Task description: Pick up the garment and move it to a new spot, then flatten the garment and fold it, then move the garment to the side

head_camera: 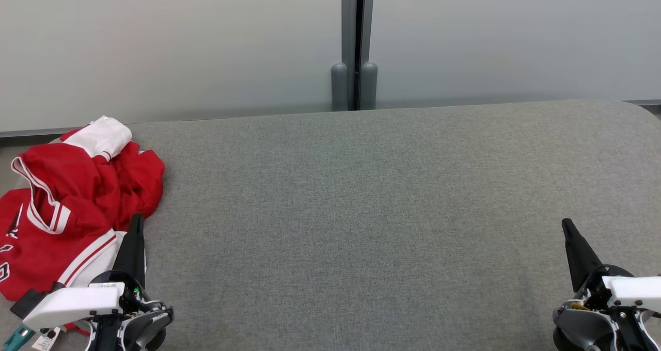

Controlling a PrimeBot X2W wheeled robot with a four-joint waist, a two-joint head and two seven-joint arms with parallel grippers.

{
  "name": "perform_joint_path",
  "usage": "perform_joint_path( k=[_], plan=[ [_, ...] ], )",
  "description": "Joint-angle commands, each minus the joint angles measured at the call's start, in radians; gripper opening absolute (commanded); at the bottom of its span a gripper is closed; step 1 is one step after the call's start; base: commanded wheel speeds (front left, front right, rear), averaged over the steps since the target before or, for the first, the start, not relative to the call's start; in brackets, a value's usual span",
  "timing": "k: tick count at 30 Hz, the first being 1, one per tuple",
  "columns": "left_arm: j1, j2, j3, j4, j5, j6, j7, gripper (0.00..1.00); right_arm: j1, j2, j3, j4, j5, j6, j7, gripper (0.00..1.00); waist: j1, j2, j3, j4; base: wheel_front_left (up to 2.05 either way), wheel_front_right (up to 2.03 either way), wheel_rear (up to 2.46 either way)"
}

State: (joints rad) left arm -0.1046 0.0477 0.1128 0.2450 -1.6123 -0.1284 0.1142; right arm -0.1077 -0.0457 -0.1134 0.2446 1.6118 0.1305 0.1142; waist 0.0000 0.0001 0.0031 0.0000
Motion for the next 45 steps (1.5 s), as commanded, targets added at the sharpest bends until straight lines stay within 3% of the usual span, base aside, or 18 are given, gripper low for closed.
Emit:
perform_joint_path(
  k=[1,45],
  plan=[
    [-0.012,0.005,0.003,0.0,-0.001,-0.005,0.002,0.0,-0.005,-0.009,-0.001,0.002,0.002,0.0,0.003,0.0,0.0,-0.0001,0.0,0.0,0.0,0.0,0.0],
    [-0.012,0.005,0.003,0.0,-0.001,-0.005,0.002,0.0,-0.005,-0.009,-0.001,0.002,0.002,0.0,0.003,0.0,0.0,-0.0001,0.0,0.0,0.0,0.0,0.0]
  ],
)
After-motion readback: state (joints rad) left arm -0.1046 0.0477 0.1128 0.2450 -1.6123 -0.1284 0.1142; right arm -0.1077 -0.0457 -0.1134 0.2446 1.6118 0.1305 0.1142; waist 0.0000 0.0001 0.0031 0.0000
